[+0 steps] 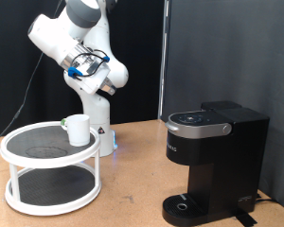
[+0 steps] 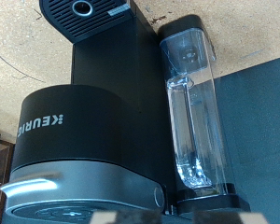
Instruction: Make a cup of coffee with the keurig machine
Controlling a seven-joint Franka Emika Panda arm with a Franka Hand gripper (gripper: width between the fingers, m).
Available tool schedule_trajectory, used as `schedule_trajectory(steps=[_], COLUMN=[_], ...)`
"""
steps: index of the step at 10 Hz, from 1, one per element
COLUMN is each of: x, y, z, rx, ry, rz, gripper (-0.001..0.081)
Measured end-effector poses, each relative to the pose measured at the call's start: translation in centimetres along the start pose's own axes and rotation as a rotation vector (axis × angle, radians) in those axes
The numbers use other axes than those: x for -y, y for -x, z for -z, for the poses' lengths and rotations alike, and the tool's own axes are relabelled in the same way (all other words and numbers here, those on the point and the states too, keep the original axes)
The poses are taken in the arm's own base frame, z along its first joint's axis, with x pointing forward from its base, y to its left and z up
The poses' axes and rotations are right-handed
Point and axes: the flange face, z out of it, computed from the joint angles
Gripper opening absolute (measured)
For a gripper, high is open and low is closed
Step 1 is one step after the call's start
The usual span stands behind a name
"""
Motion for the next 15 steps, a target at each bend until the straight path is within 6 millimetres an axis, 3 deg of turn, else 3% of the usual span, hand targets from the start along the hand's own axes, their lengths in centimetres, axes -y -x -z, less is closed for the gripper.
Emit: schedule_trajectory(steps=[11, 15], x=[2.5, 3.6], y=[-10.4, -12.3], z=[11.0, 11.4], rx=[0.092, 0.086], ry=[-0.015, -0.079], rz=[-0.005, -0.038], gripper=[0.0000, 0.0000])
